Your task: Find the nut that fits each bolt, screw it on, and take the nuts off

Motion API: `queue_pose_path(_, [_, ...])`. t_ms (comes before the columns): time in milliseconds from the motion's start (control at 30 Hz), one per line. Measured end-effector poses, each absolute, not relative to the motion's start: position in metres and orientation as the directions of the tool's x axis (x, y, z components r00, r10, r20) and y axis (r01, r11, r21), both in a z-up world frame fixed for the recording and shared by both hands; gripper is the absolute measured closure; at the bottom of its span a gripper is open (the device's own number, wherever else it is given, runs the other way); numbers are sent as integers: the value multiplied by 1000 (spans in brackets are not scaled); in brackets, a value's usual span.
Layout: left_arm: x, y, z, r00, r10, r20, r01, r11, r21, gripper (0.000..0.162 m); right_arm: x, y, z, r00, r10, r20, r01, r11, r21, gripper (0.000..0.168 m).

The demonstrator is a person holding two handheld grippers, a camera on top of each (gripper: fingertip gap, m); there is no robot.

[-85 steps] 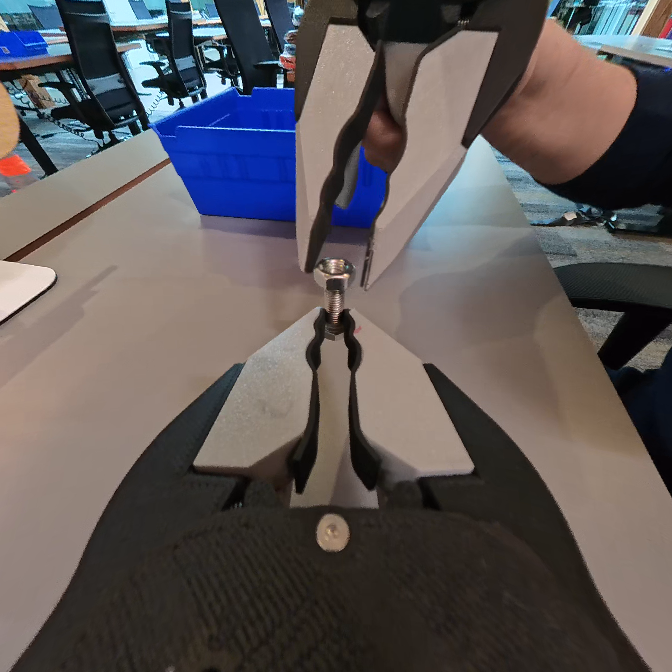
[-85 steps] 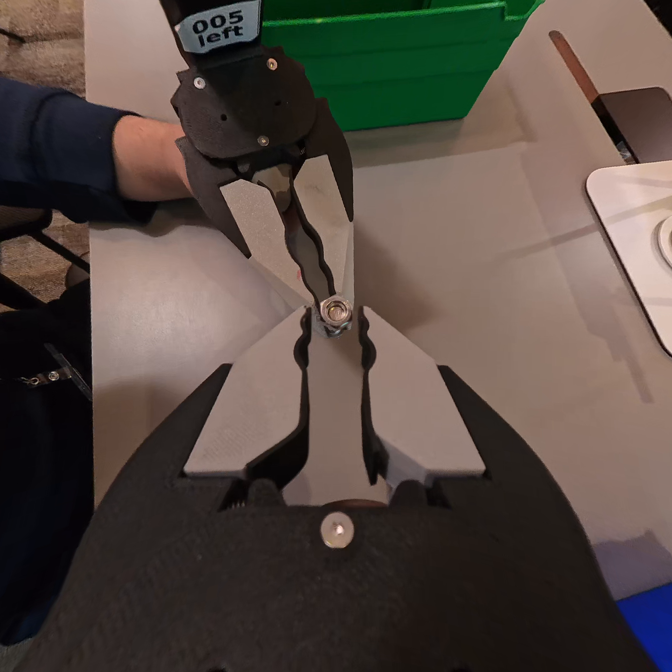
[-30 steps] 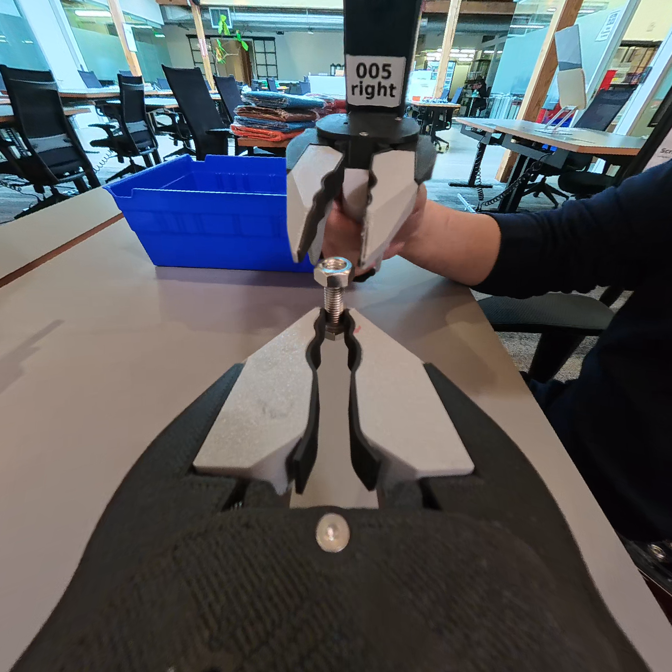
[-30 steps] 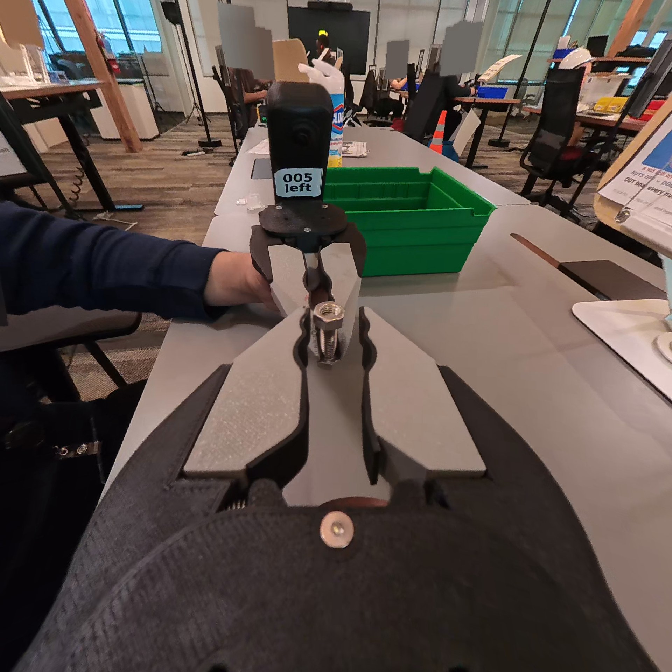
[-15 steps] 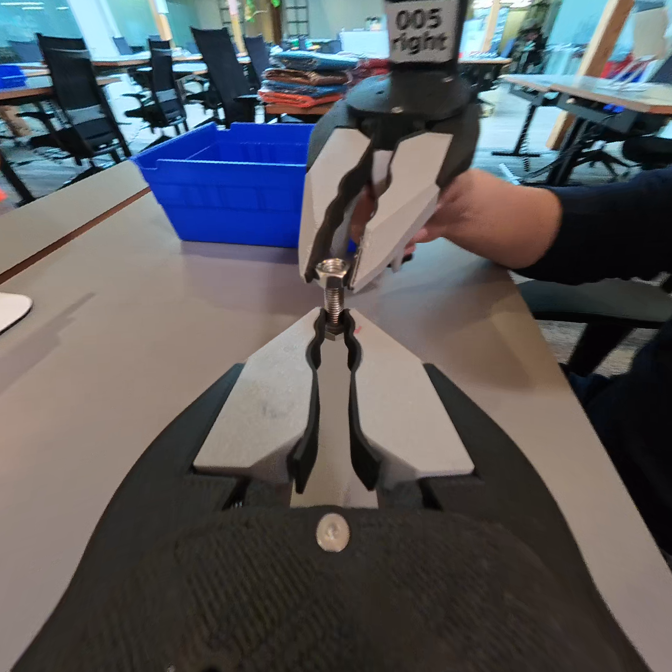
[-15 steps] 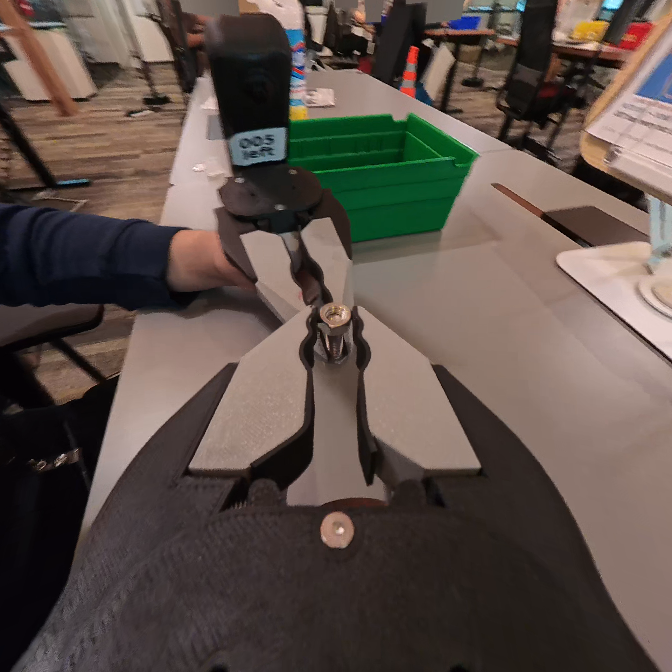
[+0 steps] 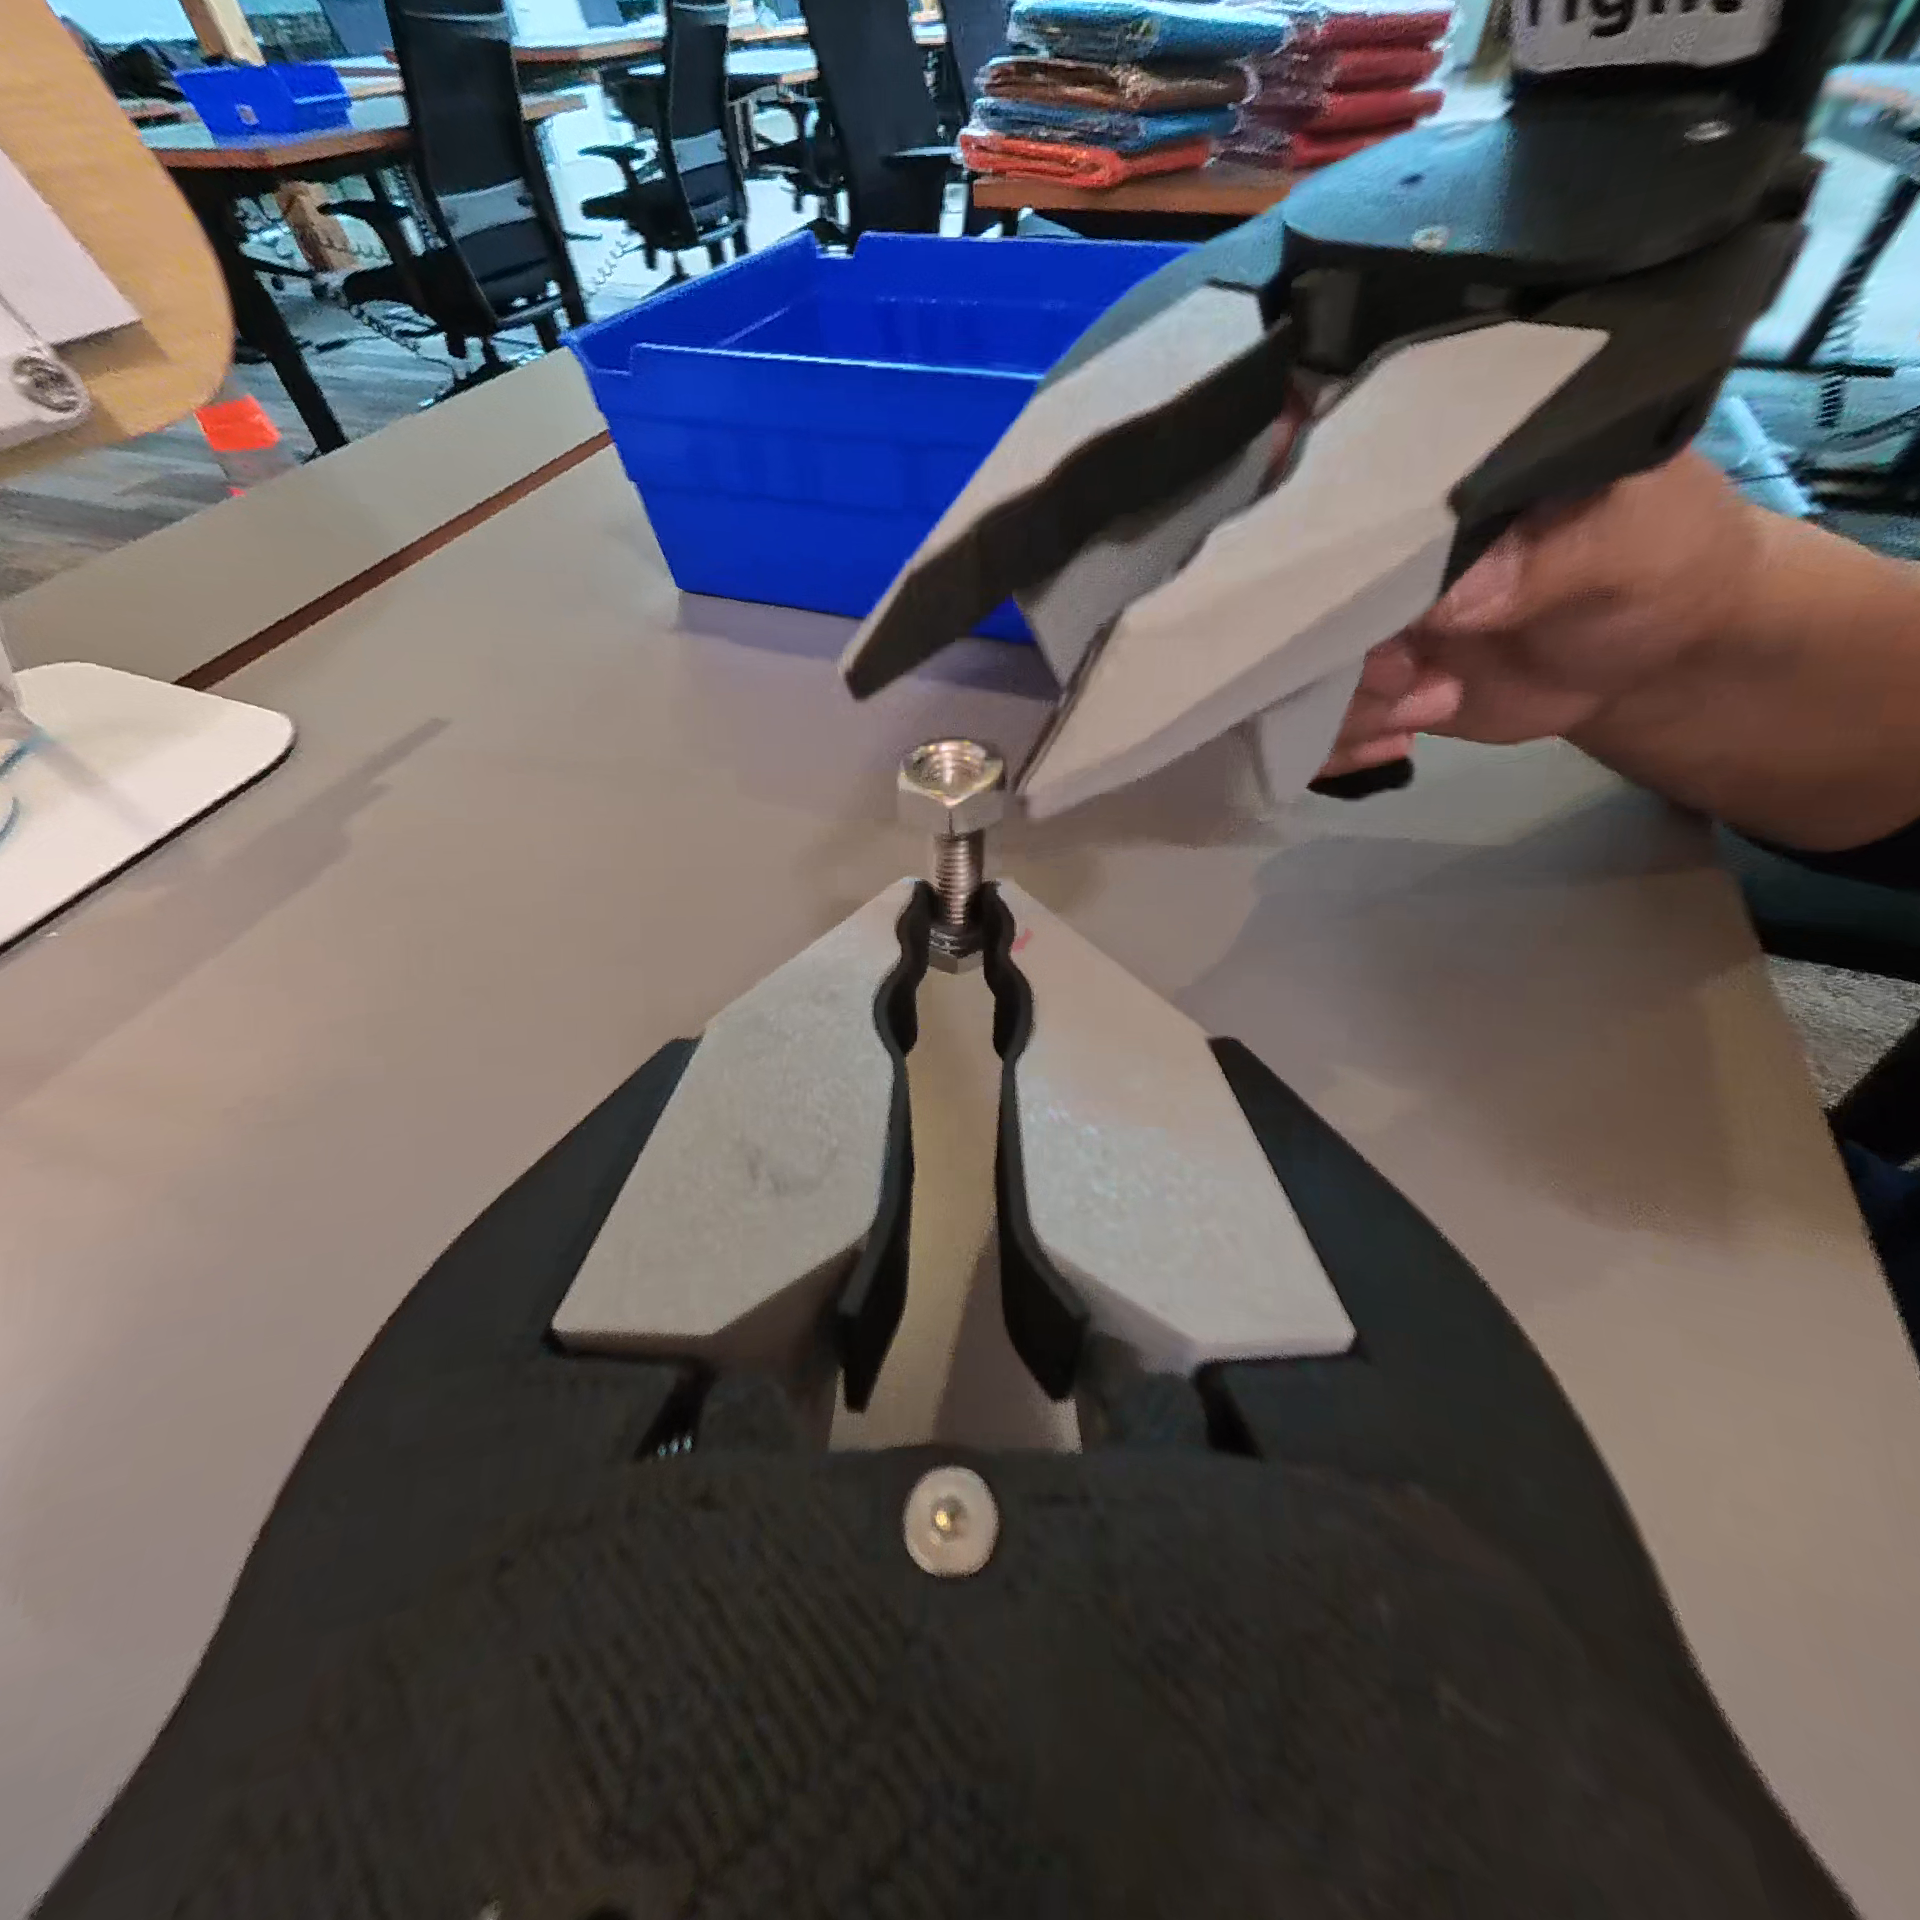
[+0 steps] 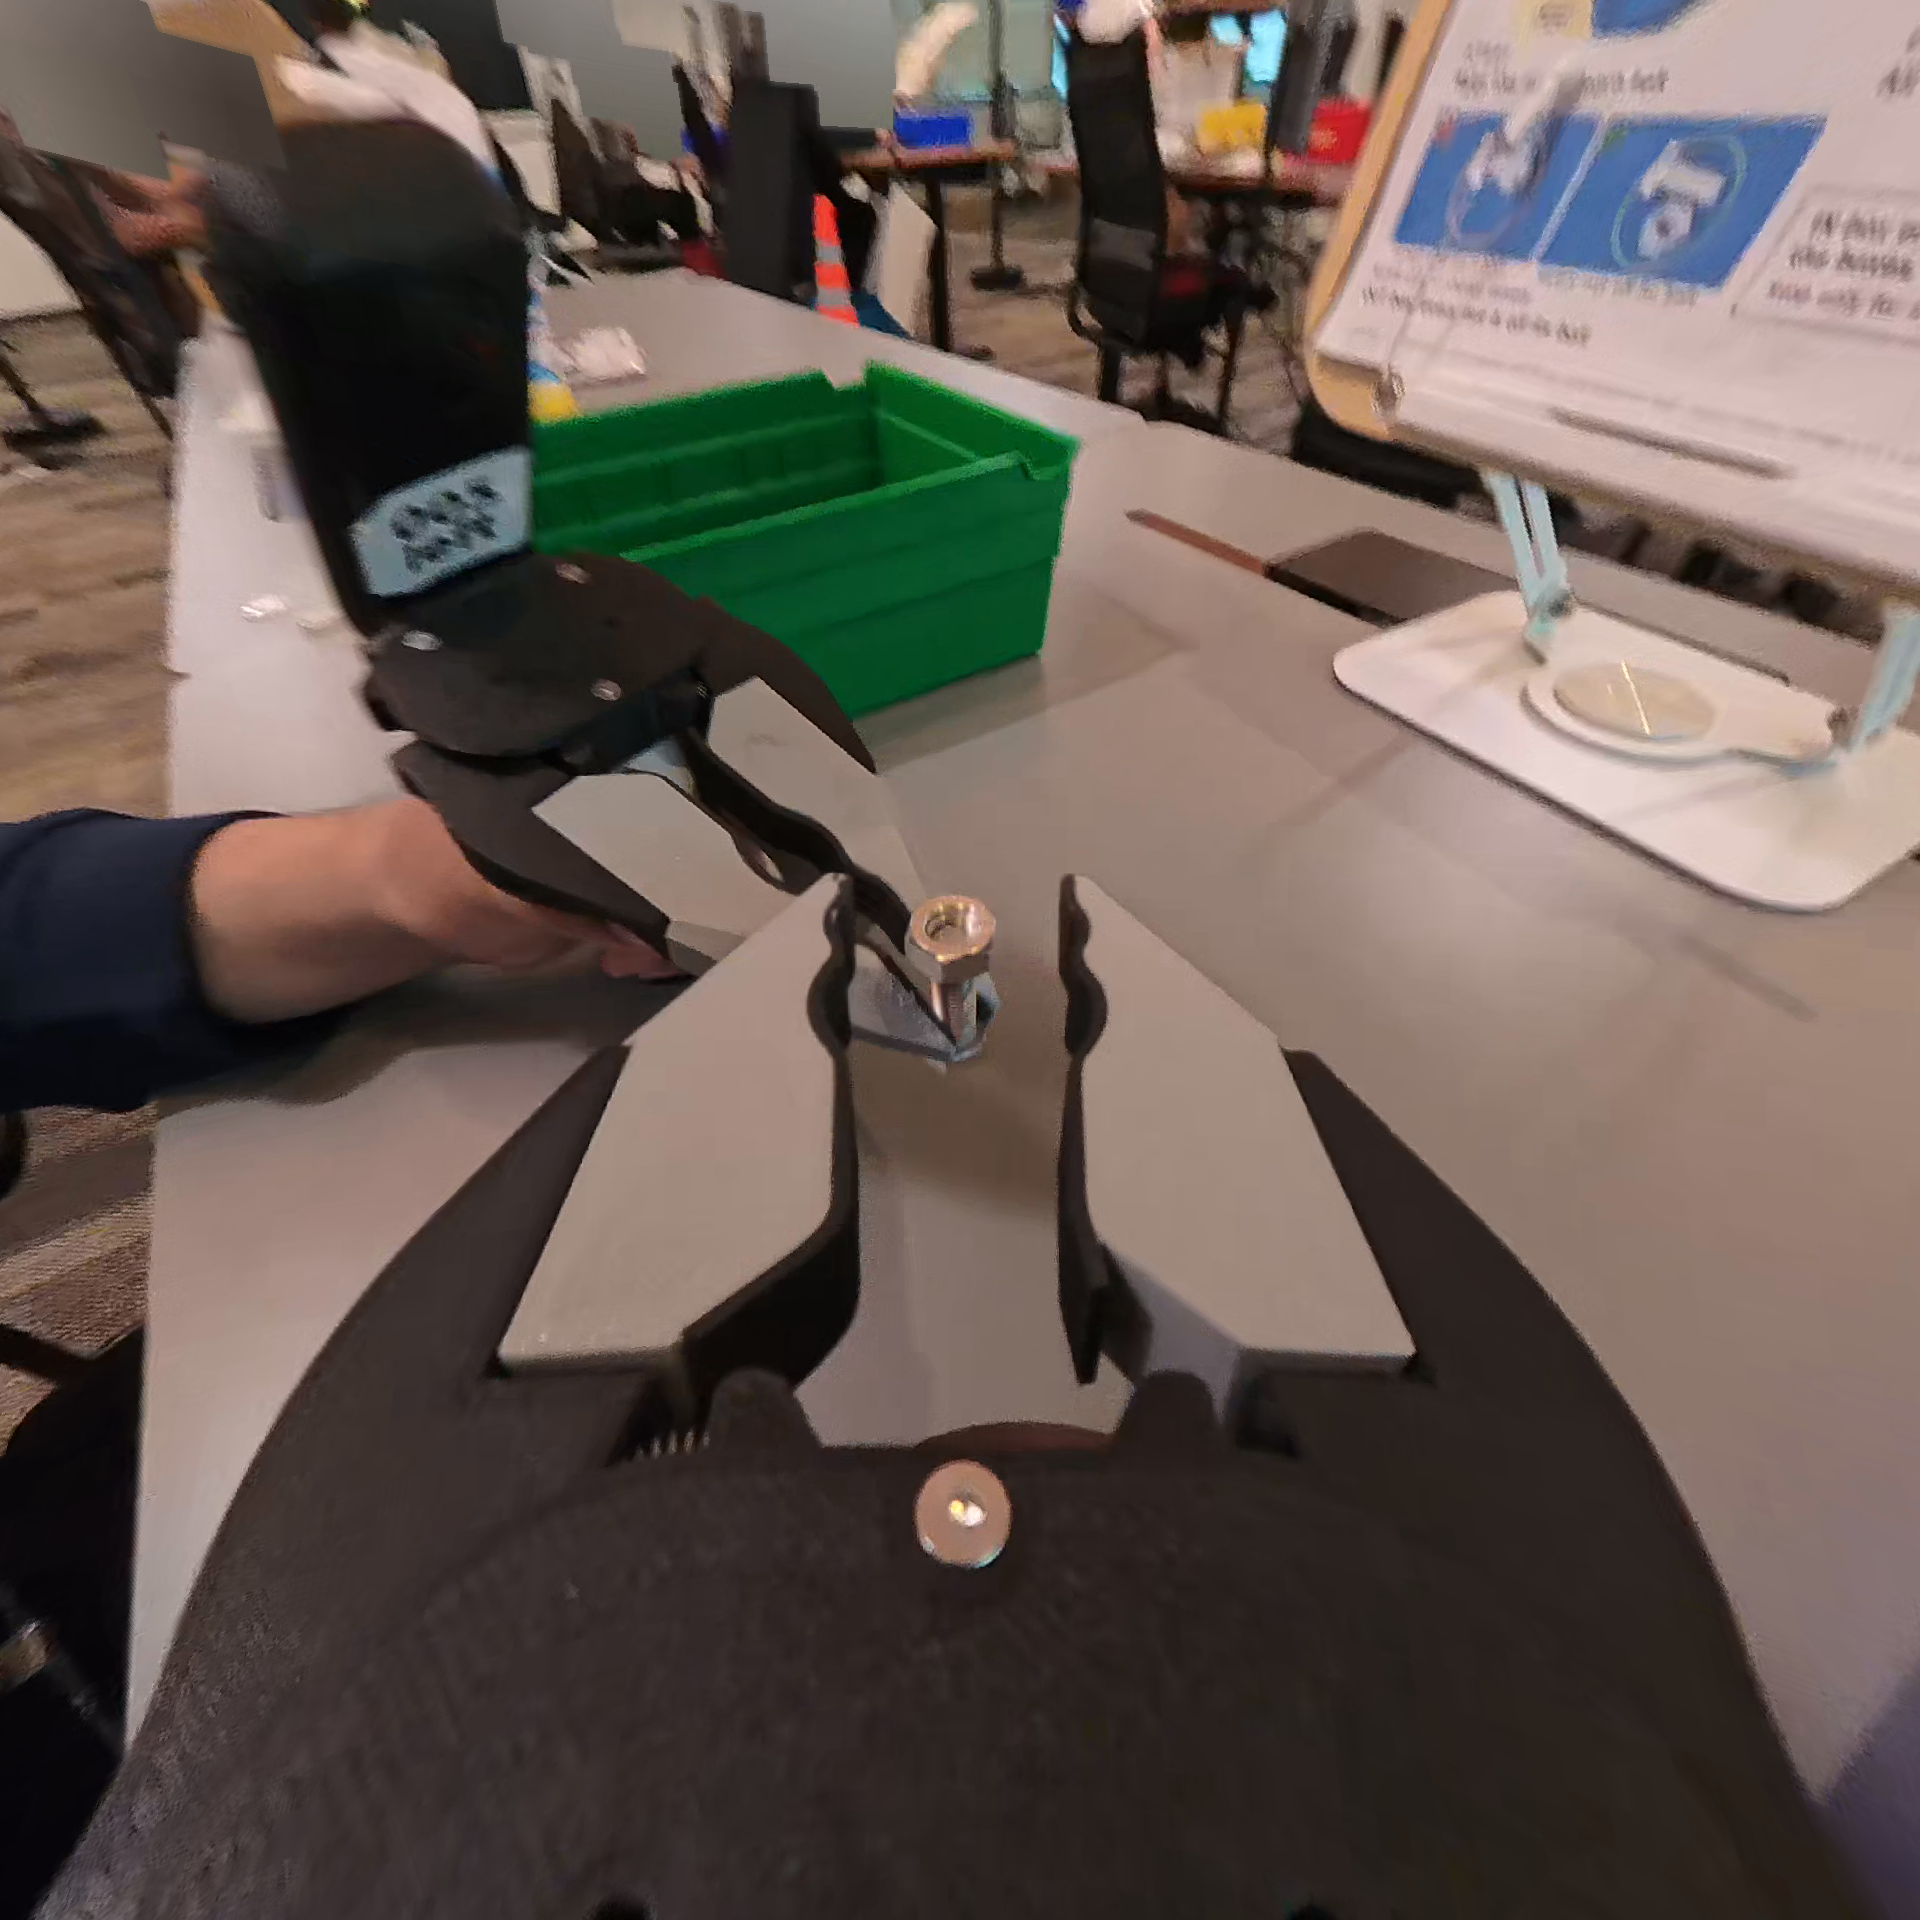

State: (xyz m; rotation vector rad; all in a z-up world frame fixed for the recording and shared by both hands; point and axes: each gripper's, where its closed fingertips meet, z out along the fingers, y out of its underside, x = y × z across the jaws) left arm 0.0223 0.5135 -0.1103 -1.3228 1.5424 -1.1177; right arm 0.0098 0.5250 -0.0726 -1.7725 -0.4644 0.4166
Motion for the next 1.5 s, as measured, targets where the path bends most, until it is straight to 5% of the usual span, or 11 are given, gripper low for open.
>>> queue_pose_path(233, [15, 483, -104, -340, -939, 48, -251, 41, -967, 155, 3, 490, -61, 622, 783, 21, 183, -119, -976, 139])
queue_pose_path(600, [6, 455, -99, -492, -870, 41, -204, 70, -976, 155, -16, 470, -70, 496, 867, 37, 213, -81, -974, 151])
queue_pose_path(1133, [25, 494, -126, -229, -973, 26, -349, 57, -935, 155, 10, 512, -96, 852, 524, 5, 139, -217, -966, 154])
queue_pose_path(1200, [24, 493, -125, -248, -967, 52, -341, 37, -939, 155, 9, 510, -91, 830, 557, -10, 126, -205, -971, 140])
queue_pose_path(1500, [8, 451, -107, -513, -857, 44, -225, 84, -971, 155, -2, 463, -60, 499, 861, -98, 79, -157, -984, 139])
